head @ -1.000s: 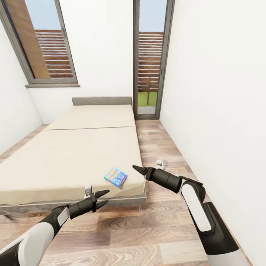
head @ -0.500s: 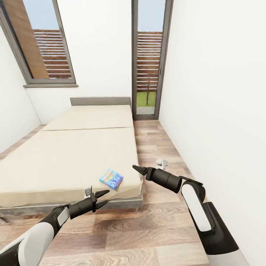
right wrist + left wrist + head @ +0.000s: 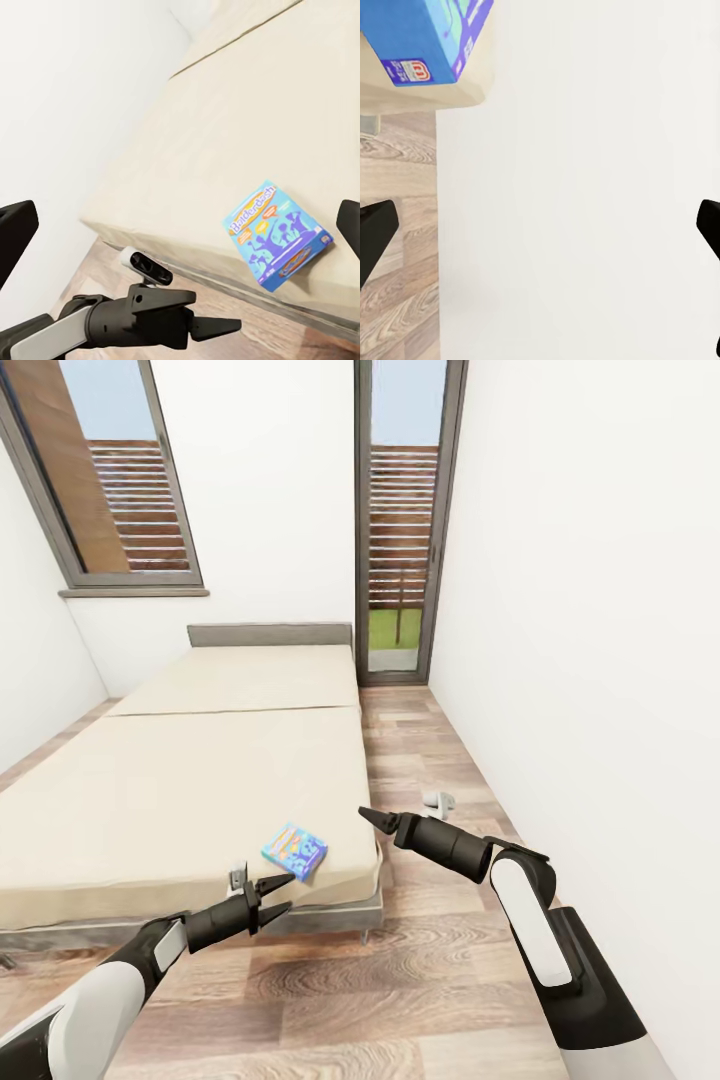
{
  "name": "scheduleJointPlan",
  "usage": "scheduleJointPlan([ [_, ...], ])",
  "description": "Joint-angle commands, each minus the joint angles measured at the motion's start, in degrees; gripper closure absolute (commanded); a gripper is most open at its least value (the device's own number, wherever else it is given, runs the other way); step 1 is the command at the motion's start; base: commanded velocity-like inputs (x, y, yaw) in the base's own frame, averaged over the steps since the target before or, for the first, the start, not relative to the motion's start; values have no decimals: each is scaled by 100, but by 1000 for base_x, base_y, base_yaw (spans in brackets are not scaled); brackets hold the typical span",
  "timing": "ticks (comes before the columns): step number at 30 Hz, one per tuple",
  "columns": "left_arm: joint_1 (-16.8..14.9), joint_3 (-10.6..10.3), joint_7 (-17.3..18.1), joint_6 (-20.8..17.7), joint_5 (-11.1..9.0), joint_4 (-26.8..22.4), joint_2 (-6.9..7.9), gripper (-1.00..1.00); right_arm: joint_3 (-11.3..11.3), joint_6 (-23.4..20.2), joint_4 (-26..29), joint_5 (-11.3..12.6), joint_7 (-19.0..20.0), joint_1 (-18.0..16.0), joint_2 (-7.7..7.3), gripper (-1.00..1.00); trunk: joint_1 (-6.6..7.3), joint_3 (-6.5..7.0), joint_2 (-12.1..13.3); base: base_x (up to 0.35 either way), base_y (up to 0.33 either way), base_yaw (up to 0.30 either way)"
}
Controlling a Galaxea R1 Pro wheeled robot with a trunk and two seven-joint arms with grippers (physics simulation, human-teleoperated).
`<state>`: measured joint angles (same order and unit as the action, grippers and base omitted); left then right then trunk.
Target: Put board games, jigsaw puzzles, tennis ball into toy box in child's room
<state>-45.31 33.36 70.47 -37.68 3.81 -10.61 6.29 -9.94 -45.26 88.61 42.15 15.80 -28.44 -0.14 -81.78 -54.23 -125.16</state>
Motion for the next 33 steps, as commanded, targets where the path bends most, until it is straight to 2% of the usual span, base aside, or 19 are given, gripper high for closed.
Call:
scheduleJointPlan([
  [1,-4,39,24,-55,41,-2,0,-100,1,-18,2,-14,20,-4,-2,-100,0,-5,-2,193,47,0],
  [8,-4,38,21,-48,41,-2,2,-100,1,-18,3,-14,20,-4,-3,-100,0,-5,-2,115,25,0],
  [27,-4,39,36,-55,49,-2,-3,-100,1,-18,2,-14,20,-4,-3,-100,0,-5,-2,7,1,0],
  [33,-4,39,37,-55,49,-2,-2,-100,1,-18,3,-14,18,-4,-3,-100,-132,-113,-243,0,0,0],
])
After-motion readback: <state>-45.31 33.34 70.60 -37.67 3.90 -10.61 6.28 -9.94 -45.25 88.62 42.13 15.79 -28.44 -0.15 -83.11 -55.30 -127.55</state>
